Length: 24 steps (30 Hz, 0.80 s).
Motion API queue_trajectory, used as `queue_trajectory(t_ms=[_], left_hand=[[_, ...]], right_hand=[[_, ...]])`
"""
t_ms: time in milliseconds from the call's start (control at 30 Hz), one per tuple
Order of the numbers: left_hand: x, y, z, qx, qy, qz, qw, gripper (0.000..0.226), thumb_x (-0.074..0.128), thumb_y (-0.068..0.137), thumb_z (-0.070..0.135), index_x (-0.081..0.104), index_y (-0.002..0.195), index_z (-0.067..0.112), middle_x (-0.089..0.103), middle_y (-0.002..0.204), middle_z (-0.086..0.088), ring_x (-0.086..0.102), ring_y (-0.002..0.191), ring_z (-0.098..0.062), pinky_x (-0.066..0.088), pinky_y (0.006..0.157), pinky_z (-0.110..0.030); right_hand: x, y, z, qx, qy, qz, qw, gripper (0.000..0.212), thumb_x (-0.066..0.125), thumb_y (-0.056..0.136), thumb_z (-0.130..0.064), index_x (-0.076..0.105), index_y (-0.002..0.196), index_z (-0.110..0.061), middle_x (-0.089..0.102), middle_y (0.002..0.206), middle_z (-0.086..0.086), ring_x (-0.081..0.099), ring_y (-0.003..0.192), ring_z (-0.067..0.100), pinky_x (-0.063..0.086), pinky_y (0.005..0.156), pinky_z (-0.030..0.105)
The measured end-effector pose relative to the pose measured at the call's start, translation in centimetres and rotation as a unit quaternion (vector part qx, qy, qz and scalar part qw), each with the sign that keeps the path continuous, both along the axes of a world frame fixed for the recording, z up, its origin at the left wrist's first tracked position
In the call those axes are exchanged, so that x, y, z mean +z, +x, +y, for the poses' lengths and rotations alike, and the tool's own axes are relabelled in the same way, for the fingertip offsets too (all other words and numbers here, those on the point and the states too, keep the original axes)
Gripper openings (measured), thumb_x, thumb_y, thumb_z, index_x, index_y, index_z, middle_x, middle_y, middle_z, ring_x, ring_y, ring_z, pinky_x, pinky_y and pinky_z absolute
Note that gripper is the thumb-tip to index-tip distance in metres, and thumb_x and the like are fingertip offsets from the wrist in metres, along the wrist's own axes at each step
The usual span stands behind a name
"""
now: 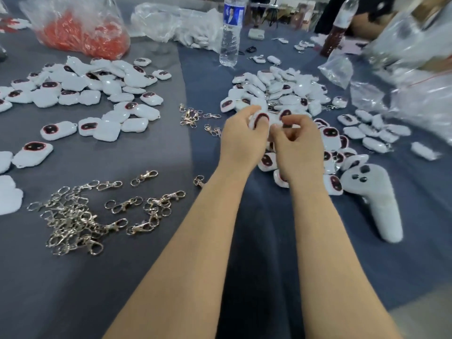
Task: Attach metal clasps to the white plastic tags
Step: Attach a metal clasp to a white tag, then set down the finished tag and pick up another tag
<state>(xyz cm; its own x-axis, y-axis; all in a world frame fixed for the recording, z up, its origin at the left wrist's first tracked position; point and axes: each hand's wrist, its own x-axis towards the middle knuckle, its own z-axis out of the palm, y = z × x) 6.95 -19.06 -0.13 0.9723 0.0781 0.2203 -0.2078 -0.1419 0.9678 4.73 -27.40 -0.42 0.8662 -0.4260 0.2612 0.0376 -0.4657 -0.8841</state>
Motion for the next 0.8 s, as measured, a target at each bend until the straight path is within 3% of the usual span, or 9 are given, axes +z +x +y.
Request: queue_trajectory(t_ms=[100,200,267,333,467,600,700,800], left_hand=[[-0.7,1.0,-2.8,-0.020,0.027,0.037,0.999,0.024,0.059,0.090,0.022,0.058,0.112,0.015,0.058,0.088,0.008,0.058,0.085,-0.012,0.046,0.076,-0.023],[-1.6,1.6,-4.9,-0.026,0.052,0.060,0.997,0.016,0.062,0.088,0.022,0.053,0.101,0.016,0.057,0.084,0.010,0.053,0.076,-0.003,0.038,0.060,-0.014],[-2.1,1.9,-5.9,-0.016,0.084,0.053,0.995,0.014,0.058,0.089,0.015,0.059,0.103,0.012,0.062,0.101,0.002,0.056,0.089,-0.010,0.035,0.067,-0.012],[-2.5,2.3,-6.5,-0.006,0.115,0.042,0.992,0.015,0.055,0.089,0.010,0.062,0.102,0.012,0.061,0.111,-0.005,0.055,0.092,-0.013,0.032,0.068,-0.012],[-2.8,3.0,-7.0,-0.005,0.139,0.036,0.990,0.014,0.057,0.086,0.010,0.060,0.099,0.012,0.059,0.102,-0.005,0.050,0.083,-0.013,0.033,0.067,-0.017],[-2.6,3.0,-7.0,-0.016,0.111,0.041,0.993,0.011,0.057,0.088,0.012,0.063,0.097,0.011,0.057,0.086,0.004,0.053,0.081,-0.010,0.038,0.069,-0.018],[-2.4,2.7,-6.1,-0.021,0.036,0.070,0.997,0.008,0.056,0.088,0.015,0.062,0.093,0.015,0.058,0.077,0.011,0.055,0.073,-0.005,0.041,0.062,-0.013],[-1.8,2.5,-4.4,0.012,-0.042,0.082,0.996,0.005,0.056,0.088,0.015,0.058,0.089,0.019,0.056,0.073,0.012,0.052,0.068,-0.003,0.042,0.062,-0.014]], right_hand=[[-0.4,0.2,-2.6,-0.079,-0.055,0.010,0.995,0.015,0.054,0.091,-0.023,0.054,0.106,-0.022,0.059,0.087,-0.008,0.054,0.087,0.013,0.036,0.074,0.022],[-1.2,0.7,-4.0,-0.129,-0.126,0.036,0.983,0.027,0.053,0.090,-0.017,0.054,0.117,-0.017,0.057,0.118,0.002,0.048,0.111,0.023,0.030,0.087,0.026],[-1.9,0.8,-4.4,-0.148,-0.161,0.042,0.975,0.031,0.054,0.089,-0.016,0.055,0.120,-0.017,0.046,0.129,0.007,0.044,0.114,0.025,0.024,0.084,0.021],[-2.4,1.0,-4.6,-0.136,-0.155,0.040,0.978,0.031,0.053,0.091,-0.014,0.056,0.121,-0.018,0.044,0.129,0.006,0.047,0.104,0.017,0.022,0.073,0.014],[-2.8,2.0,-4.9,-0.129,-0.133,0.051,0.981,0.030,0.050,0.093,-0.014,0.057,0.122,-0.019,0.046,0.127,0.004,0.052,0.108,0.020,0.038,0.082,0.024],[-3.1,2.4,-4.5,-0.145,-0.122,0.048,0.981,0.031,0.046,0.091,-0.011,0.054,0.121,-0.013,0.044,0.128,0.006,0.044,0.114,0.023,0.036,0.084,0.025],[-3.0,2.1,-4.3,-0.146,-0.130,0.062,0.979,0.038,0.048,0.089,-0.008,0.050,0.126,-0.013,0.042,0.133,0.008,0.039,0.117,0.025,0.031,0.091,0.026],[-2.0,1.7,-3.1,-0.146,-0.141,-0.004,0.979,0.042,0.051,0.086,-0.006,0.050,0.127,-0.012,0.044,0.132,0.008,0.040,0.115,0.025,0.026,0.091,0.022]])
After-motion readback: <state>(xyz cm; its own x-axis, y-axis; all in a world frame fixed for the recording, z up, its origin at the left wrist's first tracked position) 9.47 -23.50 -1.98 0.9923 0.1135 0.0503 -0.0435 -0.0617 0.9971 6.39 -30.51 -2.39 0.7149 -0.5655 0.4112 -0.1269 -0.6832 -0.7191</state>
